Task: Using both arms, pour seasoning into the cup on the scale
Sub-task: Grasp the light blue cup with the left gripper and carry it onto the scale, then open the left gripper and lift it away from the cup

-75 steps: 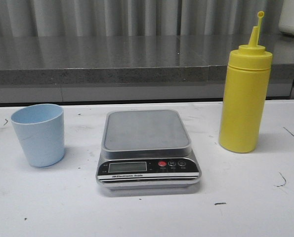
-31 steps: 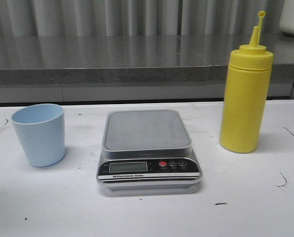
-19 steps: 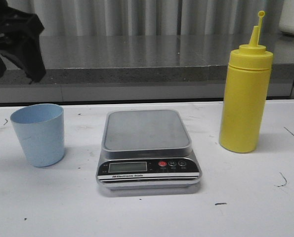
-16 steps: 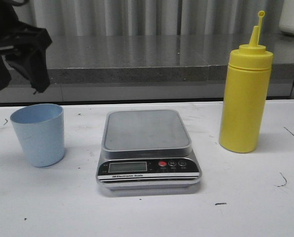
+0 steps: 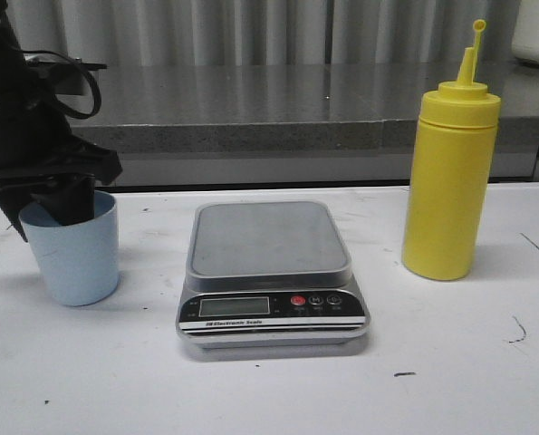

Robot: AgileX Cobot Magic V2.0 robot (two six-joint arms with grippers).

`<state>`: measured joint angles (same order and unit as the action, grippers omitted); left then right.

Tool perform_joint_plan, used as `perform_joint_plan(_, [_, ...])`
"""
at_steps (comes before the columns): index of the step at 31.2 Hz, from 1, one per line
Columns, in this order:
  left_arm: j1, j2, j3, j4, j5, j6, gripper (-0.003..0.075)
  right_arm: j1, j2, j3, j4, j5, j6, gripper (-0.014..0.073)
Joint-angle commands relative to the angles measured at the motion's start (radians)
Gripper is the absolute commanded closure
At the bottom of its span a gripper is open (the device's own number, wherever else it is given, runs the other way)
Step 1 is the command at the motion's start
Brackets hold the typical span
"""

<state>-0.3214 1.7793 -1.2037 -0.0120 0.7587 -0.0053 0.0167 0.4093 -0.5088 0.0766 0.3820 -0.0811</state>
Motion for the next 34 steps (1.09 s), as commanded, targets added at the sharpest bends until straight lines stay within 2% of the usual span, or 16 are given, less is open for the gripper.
perform_joint_plan(1, [-0.003, -0.041, -0.029, -0.001, -0.037, -0.013, 0.0637, -0.003, 0.012, -0.038, -0.008, -0.073, -0.008, 0.0006])
perform_joint_plan(3, [-0.003, -0.041, -0.029, -0.001, -0.045, -0.013, 0.0738, -0.003, 0.012, -0.038, -0.008, -0.073, -0.008, 0.0006])
perform_joint_plan(9, [-0.003, -0.047, -0.074, -0.008, -0.021, -0.013, 0.074, -0.003, 0.012, -0.038, -0.008, -0.073, -0.008, 0.0006])
perform_joint_plan(15, [-0.032, -0.045, -0.266, -0.036, 0.13, -0.004, 0.074, -0.003, 0.012, -0.038, -0.008, -0.07, -0.008, 0.0006])
perform_joint_plan(25, [-0.193, 0.116, -0.57, -0.07, 0.288, -0.004, 0.074, -0.003, 0.012, -0.038, -0.008, -0.068, -0.008, 0.0006])
perform_joint_plan(29, [-0.25, 0.174, -0.624, -0.07, 0.294, -0.004, 0.074, -0.003, 0.012, -0.038, -0.008, -0.068, -0.008, 0.0006])
perform_joint_plan(34, [-0.264, 0.206, -0.632, -0.07, 0.29, -0.004, 0.0739, -0.003, 0.012, -0.038, -0.008, -0.068, -0.008, 0.0006])
